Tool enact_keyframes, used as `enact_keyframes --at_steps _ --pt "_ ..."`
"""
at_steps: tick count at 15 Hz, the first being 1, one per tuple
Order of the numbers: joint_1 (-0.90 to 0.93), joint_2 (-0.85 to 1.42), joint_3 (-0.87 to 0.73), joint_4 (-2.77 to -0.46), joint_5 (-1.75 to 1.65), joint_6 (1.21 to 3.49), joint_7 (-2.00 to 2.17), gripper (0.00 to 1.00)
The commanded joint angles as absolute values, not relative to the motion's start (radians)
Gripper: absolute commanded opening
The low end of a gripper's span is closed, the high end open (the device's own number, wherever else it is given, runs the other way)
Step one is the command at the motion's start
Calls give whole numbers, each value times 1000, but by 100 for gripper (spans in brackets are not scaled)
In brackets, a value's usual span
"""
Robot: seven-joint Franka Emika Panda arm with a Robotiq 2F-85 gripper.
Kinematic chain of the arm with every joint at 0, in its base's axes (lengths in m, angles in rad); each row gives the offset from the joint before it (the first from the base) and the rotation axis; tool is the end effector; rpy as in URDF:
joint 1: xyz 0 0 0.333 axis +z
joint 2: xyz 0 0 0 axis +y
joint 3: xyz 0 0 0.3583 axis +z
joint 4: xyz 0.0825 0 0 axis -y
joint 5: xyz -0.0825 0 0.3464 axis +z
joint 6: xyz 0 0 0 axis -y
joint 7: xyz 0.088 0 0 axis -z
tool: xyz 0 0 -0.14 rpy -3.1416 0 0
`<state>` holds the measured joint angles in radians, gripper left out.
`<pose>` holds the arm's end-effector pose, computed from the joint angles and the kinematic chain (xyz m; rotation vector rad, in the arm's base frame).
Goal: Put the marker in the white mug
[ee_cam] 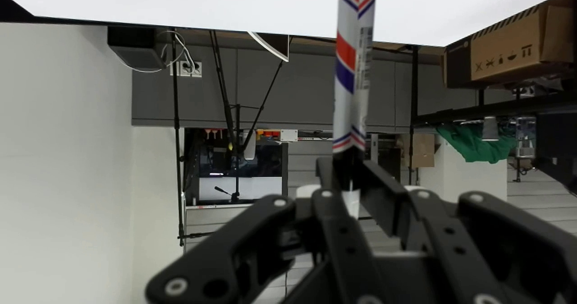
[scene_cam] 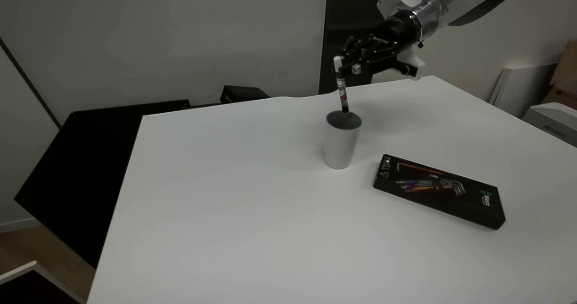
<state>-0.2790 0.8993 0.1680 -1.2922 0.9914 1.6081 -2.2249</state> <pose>0.7056 0.0026 0.2625 -1.3426 -1.5604 -0.9413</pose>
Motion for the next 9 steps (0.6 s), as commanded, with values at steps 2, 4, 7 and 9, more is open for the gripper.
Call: enact_keyframes --at_steps 2,4,7,9 --pt "-262 948 145 -1240 1028 1578 -2234 8" --pt "-261 959 141 -1241 1032 1579 -2238 8" --pt "-259 978 136 -1241 1041 1577 -2235 8" --pt "-258 985 131 -1243 1040 1581 -2234 8"
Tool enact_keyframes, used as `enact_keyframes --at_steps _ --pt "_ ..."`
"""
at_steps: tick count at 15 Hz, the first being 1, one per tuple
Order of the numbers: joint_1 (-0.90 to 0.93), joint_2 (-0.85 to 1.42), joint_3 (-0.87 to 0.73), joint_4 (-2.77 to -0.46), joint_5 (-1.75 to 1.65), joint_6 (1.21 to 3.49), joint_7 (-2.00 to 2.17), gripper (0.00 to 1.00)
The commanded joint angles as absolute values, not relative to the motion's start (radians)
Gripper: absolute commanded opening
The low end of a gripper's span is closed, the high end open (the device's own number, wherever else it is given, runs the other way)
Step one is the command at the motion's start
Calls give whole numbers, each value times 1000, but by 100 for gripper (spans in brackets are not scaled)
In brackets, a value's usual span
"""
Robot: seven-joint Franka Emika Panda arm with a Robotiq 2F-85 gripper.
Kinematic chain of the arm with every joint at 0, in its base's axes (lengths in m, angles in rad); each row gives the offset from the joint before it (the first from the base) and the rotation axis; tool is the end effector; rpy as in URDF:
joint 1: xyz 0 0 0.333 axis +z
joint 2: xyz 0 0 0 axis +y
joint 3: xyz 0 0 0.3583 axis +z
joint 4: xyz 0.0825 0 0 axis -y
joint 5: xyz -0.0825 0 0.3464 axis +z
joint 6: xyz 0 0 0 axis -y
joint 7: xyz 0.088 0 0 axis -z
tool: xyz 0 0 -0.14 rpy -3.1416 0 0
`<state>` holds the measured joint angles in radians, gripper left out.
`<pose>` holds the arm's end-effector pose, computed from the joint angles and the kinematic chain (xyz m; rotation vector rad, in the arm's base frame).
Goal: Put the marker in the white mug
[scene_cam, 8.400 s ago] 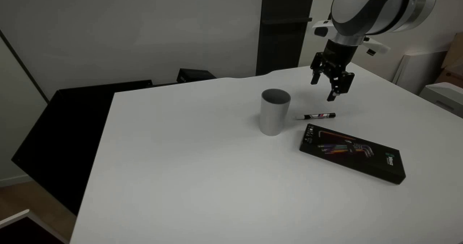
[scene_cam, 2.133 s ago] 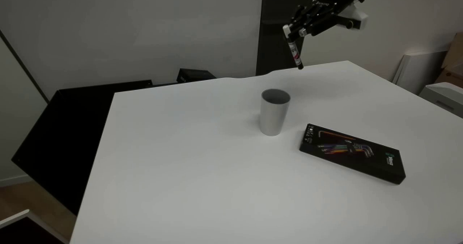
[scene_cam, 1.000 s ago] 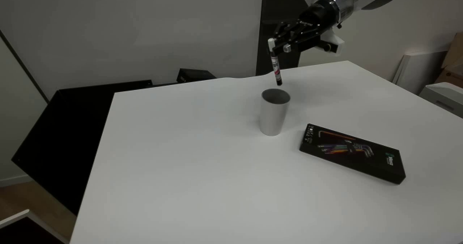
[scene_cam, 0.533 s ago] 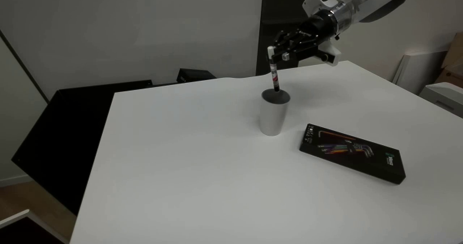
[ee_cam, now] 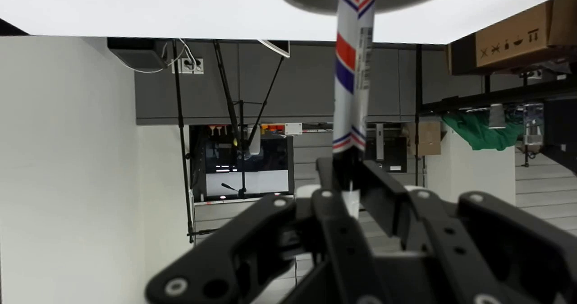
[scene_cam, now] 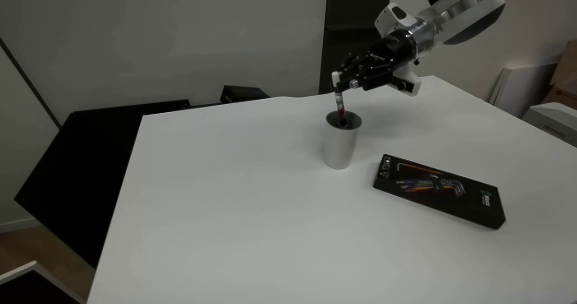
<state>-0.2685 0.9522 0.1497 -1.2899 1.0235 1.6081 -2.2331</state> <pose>0.7038 0.0036 0.2278 -1.3508 -1.5014 -0.9347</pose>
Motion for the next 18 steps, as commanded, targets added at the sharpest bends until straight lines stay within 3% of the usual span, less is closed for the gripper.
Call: enact_keyframes --at_steps 1,3,4,6,12,18 --pt "-258 988 130 -1243 1040 1581 -2233 8" --pt "-255 988 126 -1243 1036 1585 -2230 8" --pt "-254 986 124 -1245 1035 1589 -2230 55" --pt "-250 981 122 -1245 1031 1591 -2231 62" --pt "-187 942 72 -1232 913 1624 -2209 97" --pt "-128 834 57 -1249 689 1728 -2219 100"
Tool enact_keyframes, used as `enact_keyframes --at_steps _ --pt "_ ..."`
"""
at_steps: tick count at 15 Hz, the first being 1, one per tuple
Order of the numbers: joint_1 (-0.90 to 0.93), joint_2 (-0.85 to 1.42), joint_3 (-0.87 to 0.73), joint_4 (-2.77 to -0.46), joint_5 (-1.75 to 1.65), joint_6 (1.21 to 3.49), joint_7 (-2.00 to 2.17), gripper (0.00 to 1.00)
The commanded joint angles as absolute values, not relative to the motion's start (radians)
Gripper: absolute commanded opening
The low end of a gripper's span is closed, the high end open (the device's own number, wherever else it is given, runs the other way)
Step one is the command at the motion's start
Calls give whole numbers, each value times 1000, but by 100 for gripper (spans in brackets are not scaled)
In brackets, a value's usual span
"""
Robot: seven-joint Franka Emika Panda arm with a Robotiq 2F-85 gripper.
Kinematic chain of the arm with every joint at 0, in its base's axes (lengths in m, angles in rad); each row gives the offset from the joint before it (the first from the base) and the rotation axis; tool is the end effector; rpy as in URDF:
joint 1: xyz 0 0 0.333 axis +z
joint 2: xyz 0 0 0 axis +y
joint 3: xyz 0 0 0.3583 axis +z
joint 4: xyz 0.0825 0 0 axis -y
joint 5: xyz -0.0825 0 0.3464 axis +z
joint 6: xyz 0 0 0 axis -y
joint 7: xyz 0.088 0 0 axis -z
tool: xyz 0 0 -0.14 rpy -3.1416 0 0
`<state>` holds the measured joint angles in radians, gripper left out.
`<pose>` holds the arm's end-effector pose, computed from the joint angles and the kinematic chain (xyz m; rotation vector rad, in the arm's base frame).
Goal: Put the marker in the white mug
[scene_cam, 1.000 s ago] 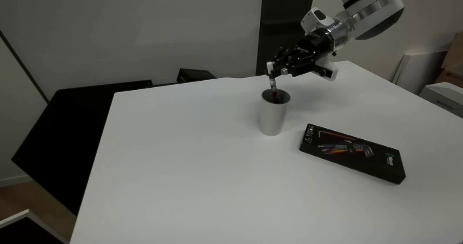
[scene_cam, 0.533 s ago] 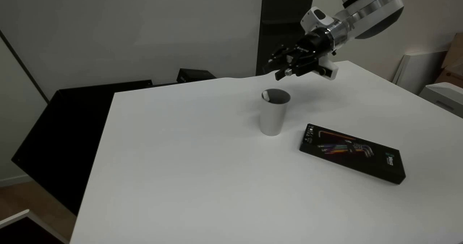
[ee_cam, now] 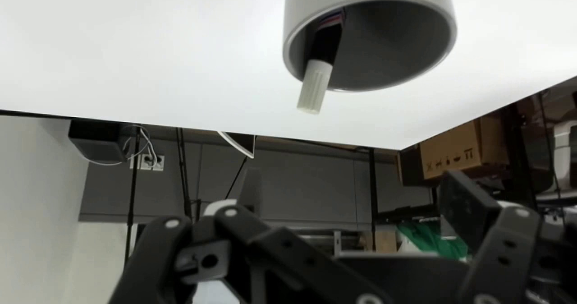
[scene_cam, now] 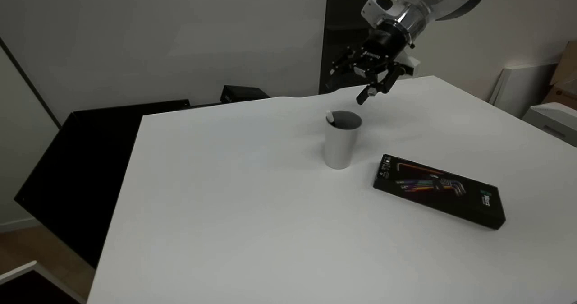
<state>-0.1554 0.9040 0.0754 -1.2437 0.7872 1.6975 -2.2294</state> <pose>0.7131 0.0187 0.2436 -1.4139 -1.8563 -0.7118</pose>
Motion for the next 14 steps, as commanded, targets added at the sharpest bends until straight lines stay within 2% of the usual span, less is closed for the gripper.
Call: enact_keyframes --at_steps 1,14 --pt "-125 811 60 -1256 649 1749 -2230 100" --pt "-94 633 71 -1296 41 1768 -2414 100"
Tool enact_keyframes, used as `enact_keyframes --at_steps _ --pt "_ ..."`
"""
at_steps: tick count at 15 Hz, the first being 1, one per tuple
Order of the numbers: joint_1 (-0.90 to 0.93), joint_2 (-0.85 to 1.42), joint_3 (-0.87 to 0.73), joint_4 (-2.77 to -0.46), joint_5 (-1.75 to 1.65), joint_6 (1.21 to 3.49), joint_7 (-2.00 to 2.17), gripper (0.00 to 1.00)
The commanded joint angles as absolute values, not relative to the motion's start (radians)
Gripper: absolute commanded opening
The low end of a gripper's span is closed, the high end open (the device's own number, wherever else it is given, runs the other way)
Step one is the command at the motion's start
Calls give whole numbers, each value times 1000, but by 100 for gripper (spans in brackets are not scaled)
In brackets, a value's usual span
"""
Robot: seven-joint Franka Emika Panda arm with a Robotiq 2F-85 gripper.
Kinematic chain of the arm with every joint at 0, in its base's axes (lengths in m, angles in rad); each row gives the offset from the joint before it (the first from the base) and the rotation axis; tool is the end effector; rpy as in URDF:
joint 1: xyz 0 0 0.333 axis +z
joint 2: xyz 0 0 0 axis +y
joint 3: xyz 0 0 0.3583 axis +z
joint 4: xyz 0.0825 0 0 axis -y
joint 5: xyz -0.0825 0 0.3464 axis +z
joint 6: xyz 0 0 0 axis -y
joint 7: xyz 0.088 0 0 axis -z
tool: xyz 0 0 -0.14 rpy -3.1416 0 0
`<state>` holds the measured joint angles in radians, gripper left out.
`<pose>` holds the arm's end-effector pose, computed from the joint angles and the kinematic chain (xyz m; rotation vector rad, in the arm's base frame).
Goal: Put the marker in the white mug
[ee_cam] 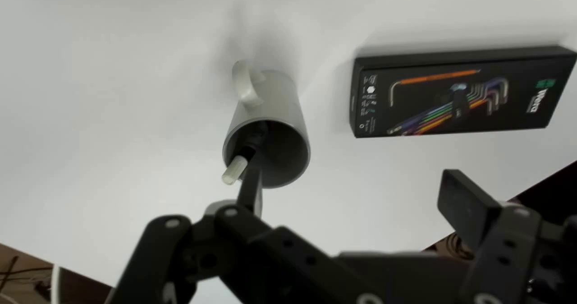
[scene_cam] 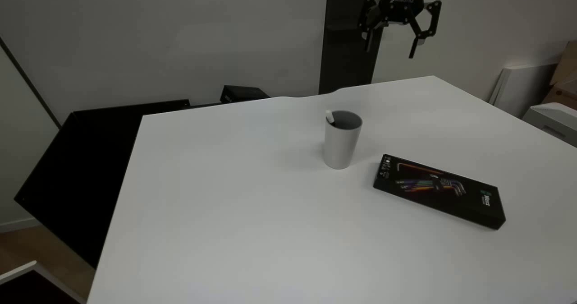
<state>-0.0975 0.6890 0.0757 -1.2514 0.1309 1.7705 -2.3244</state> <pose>0.7077 -0.0132 0.3587 -1.2539 -2.6324 -0.1416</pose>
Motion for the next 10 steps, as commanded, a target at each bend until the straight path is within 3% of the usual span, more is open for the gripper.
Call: enact_keyframes --at_steps 1,6,7,10 --pt "-92 627 72 -1301 7 1773 -2450 100" --pt "-104 577 83 -1346 -84 1837 -2683 100" --pt "-194 573 275 -1367 -201 1862 -2605 100" --pt "-296 584 475 -1427 -332 1949 -2610 100"
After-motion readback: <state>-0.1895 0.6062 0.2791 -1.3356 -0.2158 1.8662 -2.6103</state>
